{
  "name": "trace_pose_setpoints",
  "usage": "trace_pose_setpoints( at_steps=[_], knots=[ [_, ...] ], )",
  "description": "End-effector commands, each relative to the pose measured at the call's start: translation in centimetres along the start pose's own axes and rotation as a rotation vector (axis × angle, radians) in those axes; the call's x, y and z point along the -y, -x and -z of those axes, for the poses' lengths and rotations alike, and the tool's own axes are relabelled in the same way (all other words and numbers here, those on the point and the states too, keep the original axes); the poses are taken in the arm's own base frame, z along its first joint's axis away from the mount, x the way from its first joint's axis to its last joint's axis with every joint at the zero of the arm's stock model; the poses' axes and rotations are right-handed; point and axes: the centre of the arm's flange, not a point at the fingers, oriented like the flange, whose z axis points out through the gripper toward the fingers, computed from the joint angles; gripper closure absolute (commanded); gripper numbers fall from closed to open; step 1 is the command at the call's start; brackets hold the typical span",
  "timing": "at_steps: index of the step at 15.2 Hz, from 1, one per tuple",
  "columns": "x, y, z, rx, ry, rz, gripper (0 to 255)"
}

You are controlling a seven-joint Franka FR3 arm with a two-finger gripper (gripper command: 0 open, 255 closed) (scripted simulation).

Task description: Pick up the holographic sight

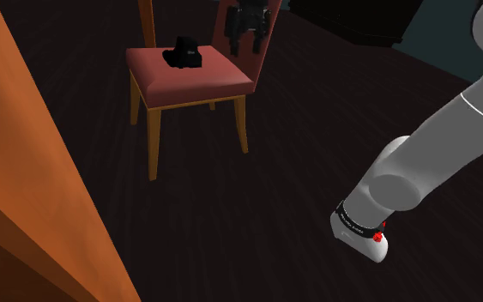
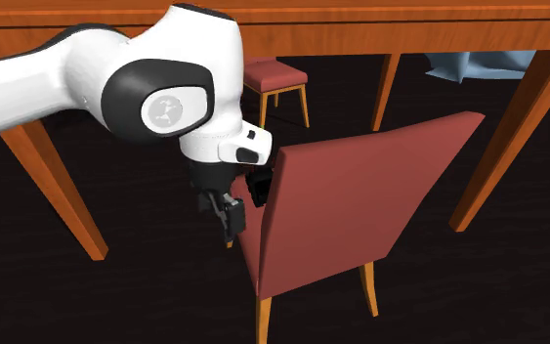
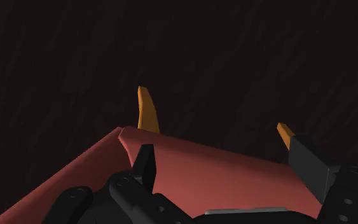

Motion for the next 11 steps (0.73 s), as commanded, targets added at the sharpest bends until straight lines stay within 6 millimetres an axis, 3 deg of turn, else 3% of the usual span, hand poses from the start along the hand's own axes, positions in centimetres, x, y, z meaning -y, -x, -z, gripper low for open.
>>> trace_pose_setpoints(
  at_steps=[1, 9, 11],
  knots=[
    [1.6, -3.6, 1.3, -0.069, -0.014, 0.010, 0],
    [7.0, -12.1, 4.0, -0.065, -0.017, 0.030, 0],
    [7.0, -12.2, 3.0, -0.065, -0.017, 0.030, 0]
  ],
)
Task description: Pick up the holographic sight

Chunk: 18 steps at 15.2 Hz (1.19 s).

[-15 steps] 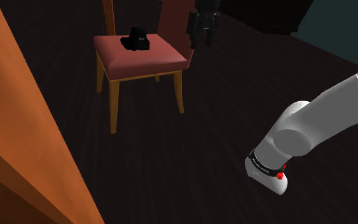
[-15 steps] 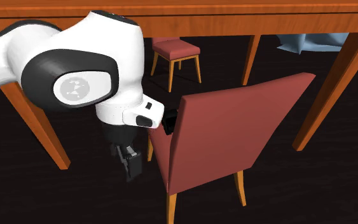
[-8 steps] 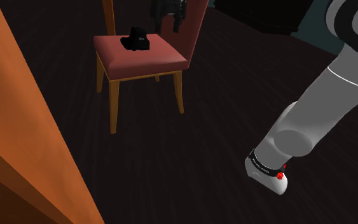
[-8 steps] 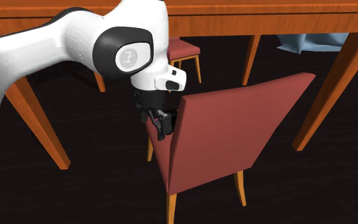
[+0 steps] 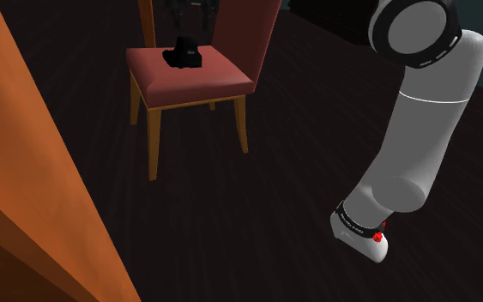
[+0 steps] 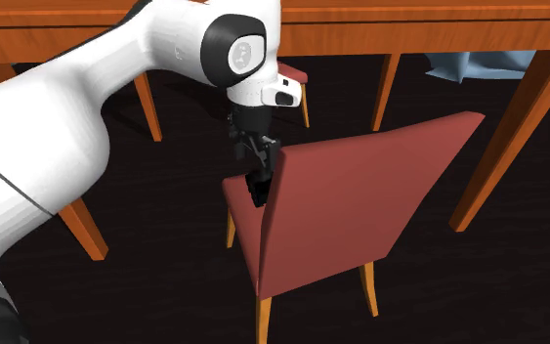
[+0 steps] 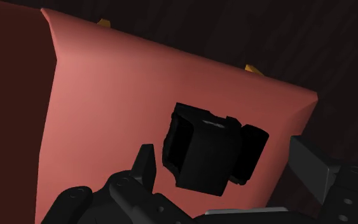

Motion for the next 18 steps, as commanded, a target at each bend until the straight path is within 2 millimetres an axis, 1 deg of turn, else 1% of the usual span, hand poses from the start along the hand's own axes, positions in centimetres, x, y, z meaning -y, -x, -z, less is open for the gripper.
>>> trace_pose_setpoints(
  at_steps=[1, 5, 7, 8, 17, 18],
  knots=[
    [0.2, -0.3, -0.9, -0.001, -0.001, 0.000, 0],
    [0.1, -0.3, -3.0, -0.001, -0.001, 0.000, 0],
    [0.0, -0.3, -3.3, -0.001, -0.001, 0.000, 0],
    [0.0, -0.3, -3.4, -0.001, -0.001, 0.000, 255],
    [0.0, -0.3, -3.3, -0.001, -0.001, 0.000, 255],
    [0.1, -0.3, -2.8, -0.001, -0.001, 0.000, 255]
  ],
)
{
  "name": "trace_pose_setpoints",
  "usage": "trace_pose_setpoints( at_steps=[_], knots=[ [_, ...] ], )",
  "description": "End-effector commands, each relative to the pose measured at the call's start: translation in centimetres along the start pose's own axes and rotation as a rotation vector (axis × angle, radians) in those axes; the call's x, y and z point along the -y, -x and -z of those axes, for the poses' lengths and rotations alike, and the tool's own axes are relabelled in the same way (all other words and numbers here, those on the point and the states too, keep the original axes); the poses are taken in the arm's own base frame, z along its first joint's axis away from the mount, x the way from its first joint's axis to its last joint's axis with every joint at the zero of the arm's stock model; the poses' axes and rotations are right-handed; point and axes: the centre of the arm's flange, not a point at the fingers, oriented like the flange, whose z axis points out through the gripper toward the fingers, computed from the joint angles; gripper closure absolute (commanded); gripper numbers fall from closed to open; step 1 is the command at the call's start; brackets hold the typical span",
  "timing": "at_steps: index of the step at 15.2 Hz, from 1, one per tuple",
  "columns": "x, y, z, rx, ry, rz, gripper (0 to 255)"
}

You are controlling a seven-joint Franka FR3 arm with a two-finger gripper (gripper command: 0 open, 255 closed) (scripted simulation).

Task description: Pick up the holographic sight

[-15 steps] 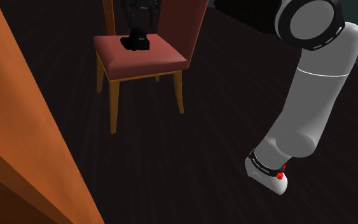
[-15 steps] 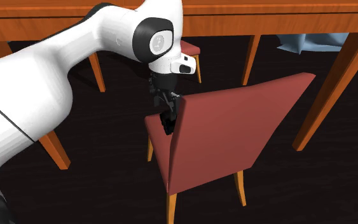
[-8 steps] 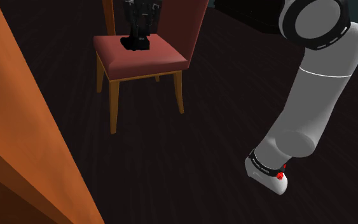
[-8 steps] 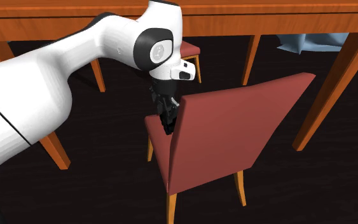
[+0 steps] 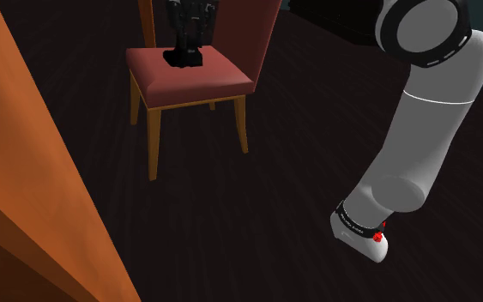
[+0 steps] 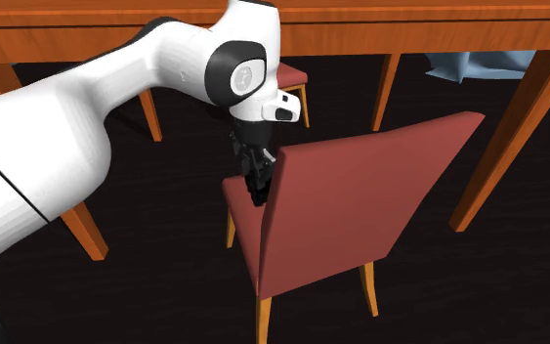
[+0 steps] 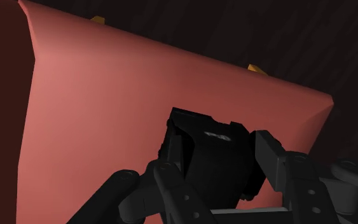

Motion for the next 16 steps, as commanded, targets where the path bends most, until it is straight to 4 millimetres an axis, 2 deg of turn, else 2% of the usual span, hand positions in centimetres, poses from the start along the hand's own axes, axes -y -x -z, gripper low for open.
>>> trace_pose_setpoints(
  at_steps=[1, 14, 16],
  knots=[
    [0.0, 0.0, 0.7, 0.001, 0.000, 0.000, 255],
    [0.6, 0.0, 7.5, 0.001, 0.000, 0.000, 255],
    [0.6, 0.0, 7.6, 0.001, 0.000, 0.000, 255]
  ],
)
